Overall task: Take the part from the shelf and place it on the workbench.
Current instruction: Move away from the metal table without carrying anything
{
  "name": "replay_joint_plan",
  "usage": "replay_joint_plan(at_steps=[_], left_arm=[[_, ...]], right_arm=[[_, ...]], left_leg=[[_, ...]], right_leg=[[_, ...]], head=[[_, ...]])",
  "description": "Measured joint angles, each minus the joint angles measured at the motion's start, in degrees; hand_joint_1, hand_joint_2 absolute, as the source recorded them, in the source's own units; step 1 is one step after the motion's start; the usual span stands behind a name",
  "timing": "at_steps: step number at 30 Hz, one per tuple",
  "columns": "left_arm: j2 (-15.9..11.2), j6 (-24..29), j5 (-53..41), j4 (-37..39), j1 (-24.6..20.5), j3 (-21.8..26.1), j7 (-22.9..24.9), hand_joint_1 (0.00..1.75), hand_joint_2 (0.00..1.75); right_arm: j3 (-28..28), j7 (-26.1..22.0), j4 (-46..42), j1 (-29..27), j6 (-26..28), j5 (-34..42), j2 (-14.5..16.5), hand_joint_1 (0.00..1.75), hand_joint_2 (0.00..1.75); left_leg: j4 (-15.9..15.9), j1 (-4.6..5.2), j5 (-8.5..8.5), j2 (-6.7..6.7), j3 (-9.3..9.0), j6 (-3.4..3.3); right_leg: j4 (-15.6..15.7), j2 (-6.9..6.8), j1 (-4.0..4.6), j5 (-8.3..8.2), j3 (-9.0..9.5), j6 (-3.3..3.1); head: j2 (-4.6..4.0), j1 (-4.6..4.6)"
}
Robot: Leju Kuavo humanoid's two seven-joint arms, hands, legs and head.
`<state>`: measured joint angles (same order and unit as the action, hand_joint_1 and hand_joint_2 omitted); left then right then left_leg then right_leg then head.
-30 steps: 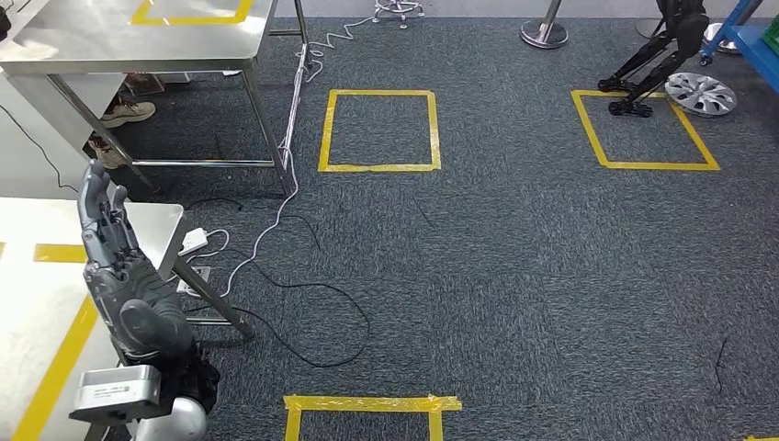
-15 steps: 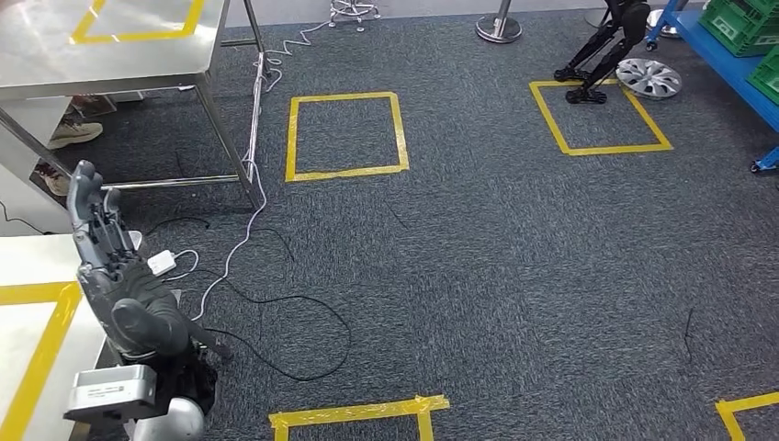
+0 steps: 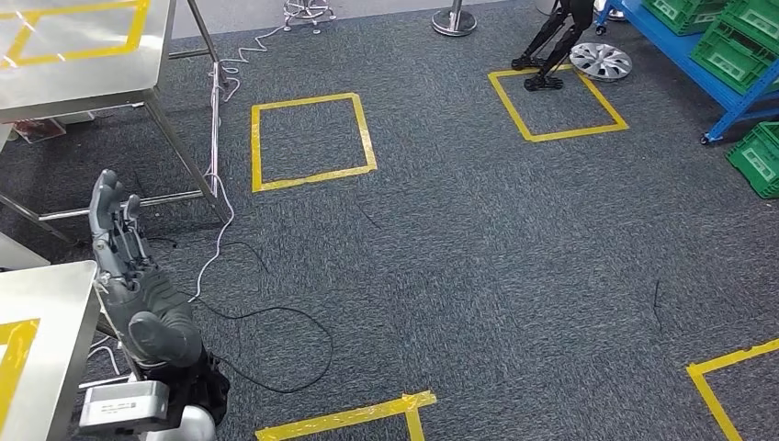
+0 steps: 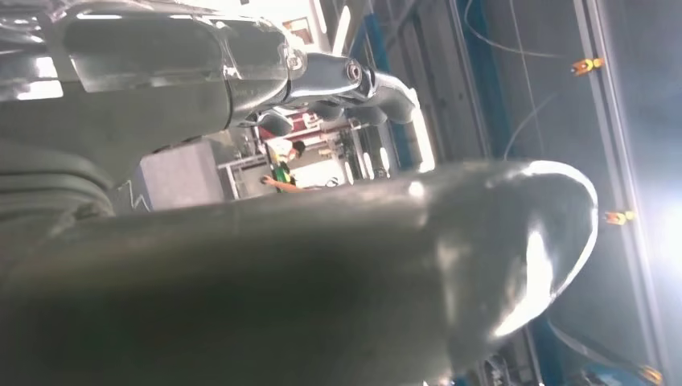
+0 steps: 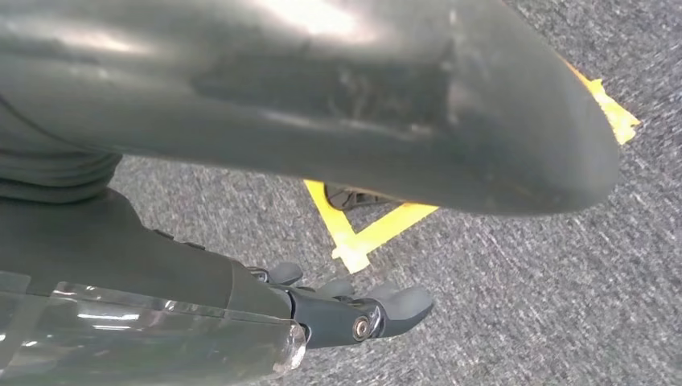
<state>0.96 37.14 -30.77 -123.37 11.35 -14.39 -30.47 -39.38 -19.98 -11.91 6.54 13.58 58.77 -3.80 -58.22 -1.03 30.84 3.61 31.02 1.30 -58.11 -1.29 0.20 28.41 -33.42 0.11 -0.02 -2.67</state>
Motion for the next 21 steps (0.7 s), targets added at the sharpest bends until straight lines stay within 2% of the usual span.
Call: replay_joint_plan(at_steps=[2, 3, 4, 5, 6, 7, 8, 9, 11, 12, 14, 15, 17, 19, 21], left_arm=[[0.3, 0.0, 0.4, 0.3, -0.4, -0.1, -0.3, 0.0, 0.0], [0.3, 0.0, 0.5, 0.5, -0.6, -0.1, -0.3, 0.0, 0.0], [0.3, 0.0, 0.6, 0.6, -0.7, -0.1, -0.2, 0.0, 0.0], [0.4, 0.0, 0.6, 0.7, -0.8, -0.1, -0.1, 0.0, 0.0], [0.3, 0.0, 0.7, 0.9, -0.8, -0.1, 0.1, 0.0, 0.0], [0.3, 0.0, 0.7, 1.0, -0.8, -0.1, 0.2, 0.0, 0.0], [0.3, 0.0, 0.7, 1.0, -0.8, -0.1, 0.3, 0.0, 0.0], [0.3, 0.0, 0.7, 1.1, -0.8, -0.1, 0.4, 0.0, 0.0], [0.3, 0.0, 0.7, 1.1, -0.8, -0.1, 0.5, 0.0, 0.0], [0.3, 0.0, 0.8, 1.0, -0.8, -0.1, 0.5, 0.0, 0.0], [0.3, 0.0, 1.1, 0.9, -0.8, 0.0, 0.6, 0.0, 0.0], [0.3, 0.0, 1.2, 0.9, -0.8, 0.0, 0.7, 0.0, 0.0], [0.3, 0.0, 1.9, 0.8, -0.9, 0.0, 0.9, 0.0, 0.0], [0.2, 0.0, 2.9, 0.7, -1.1, 0.0, 1.0, 0.0, 0.0], [0.0, 0.0, 3.5, 0.5, -1.8, -0.2, 1.9, 0.0, 0.0]], right_arm=[[-0.1, 0.3, 0.0, 0.3, 0.0, -0.3, 0.1, 0.0, 0.0], [-0.1, 0.5, 0.0, 0.6, 0.1, -0.4, 0.2, 0.0, 0.0], [-0.2, 0.7, 0.0, 1.0, 0.2, -0.5, 0.3, 0.0, 0.0], [-0.2, 1.0, 0.0, 1.3, 0.4, -0.6, 0.4, 0.0, 0.0], [-0.3, 1.3, 0.0, 1.4, 0.5, -0.6, 0.4, 0.0, 0.0], [-0.3, 1.4, 0.0, 1.4, 0.7, -0.6, 0.5, 0.0, 0.0], [-0.3, 1.6, 0.0, 1.4, 0.7, -0.6, 0.5, 0.0, 0.0], [-0.3, 1.7, 0.0, 1.3, 0.8, -0.6, 0.6, 0.0, 0.0], [-0.4, 1.9, 0.0, 1.3, 0.9, -0.6, 0.6, 0.0, 0.0], [-0.4, 2.0, 0.0, 1.3, 0.9, -0.6, 0.6, 0.0, 0.0], [-0.4, 2.1, 0.0, 1.3, 1.1, -0.6, 0.6, 0.0, 0.0], [-0.4, 2.2, 0.0, 1.3, 1.1, -0.5, 0.6, 0.0, 0.0], [-0.4, 2.0, 0.0, 1.4, 1.2, -0.4, 0.6, 0.0, 0.0], [-0.4, 1.8, -0.1, 1.9, 1.1, -0.4, 0.7, 0.0, 0.0], [-0.4, 1.5, -0.1, 2.3, 1.2, -0.4, 0.8, 0.0, 0.0]], left_leg=[[-1.0, -0.13, 1.02, -1.2, 0.13, 0.52], [-3.1, -0.17, 2.24, -2.22, 1.06, 0.68], [-6.1, -0.19, 3.75, -3.26, 2.63, 0.75], [-9.7, -0.18, 5.24, -3.72, 4.63, 0.77], [-12.7, -0.15, 6.13, -3.84, 6.5, 0.78], [-14.2, -0.13, 6.03, -3.84, 7.7, 0.76], [-13.8, -0.11, 4.81, -3.86, 7.91, 0.69], [-11.5, -0.1, 2.79, -4.02, 7.16, 0.59], [-5.0, -0.21, -0.94, -5.57, 4.37, 0.27], [-2.8, -0.27, -1.7, -6.38, 3.34, 0.1], [-1.3, -0.2, -1.56, -7.09, 2.64, -0.31], [-1.2, -0.18, -1.55, -6.65, 2.57, -0.58], [-0.7, -0.28, -1.65, -5.6, 2.23, -1.14], [-0.4, -0.36, -1.59, -4.27, 1.85, -1.59], [-0.4, -0.26, -1.36, -2.99, 1.69, -1.86]], right_leg=[[0.7, 0.51, -0.14, -0.24, 0.51, -0.64], [1.0, 0.77, -0.24, -0.37, 0.76, -1.02], [1.1, 1.03, -0.21, -0.39, 0.86, -1.28], [1.1, 1.37, -0.15, -0.35, 0.89, -1.51], [1.1, 1.73, -0.06, -0.3, 0.92, -1.7], [1.0, 2.11, 0.01, -0.22, 0.98, -1.74], [1.0, 2.52, 0.04, -0.1, 1.08, -1.74], [0.8, 2.96, 0.02, 0.05, 1.2, -1.67], [0.3, 3.86, 0.0, 0.54, 1.28, -1.24], [0.0, 4.26, -0.02, 0.78, 1.16, -0.94], [-0.2, 4.99, -0.13, 0.99, 0.84, -0.28], [-0.2, 5.32, -0.27, 0.97, 0.77, 0.04], [-1.0, 4.59, -0.3, 1.64, 0.37, 0.74], [-5.4, 2.85, -0.33, 4.18, -1.77, 1.39], [-12.1, 2.02, -0.6, 6.89, -5.27, 1.86]], head=[[0.0, -0.09], [0.0, -0.2], [0.0, -0.31], [0.0, -0.4], [0.0, -0.45], [0.0, -0.45], [0.0, -0.46], [0.0, -0.46], [0.0, -0.47], [0.0, -0.46], [0.0, -0.42], [0.0, -0.44], [0.0, -0.24], [0.0, 0.08], [0.0, 0.16]])
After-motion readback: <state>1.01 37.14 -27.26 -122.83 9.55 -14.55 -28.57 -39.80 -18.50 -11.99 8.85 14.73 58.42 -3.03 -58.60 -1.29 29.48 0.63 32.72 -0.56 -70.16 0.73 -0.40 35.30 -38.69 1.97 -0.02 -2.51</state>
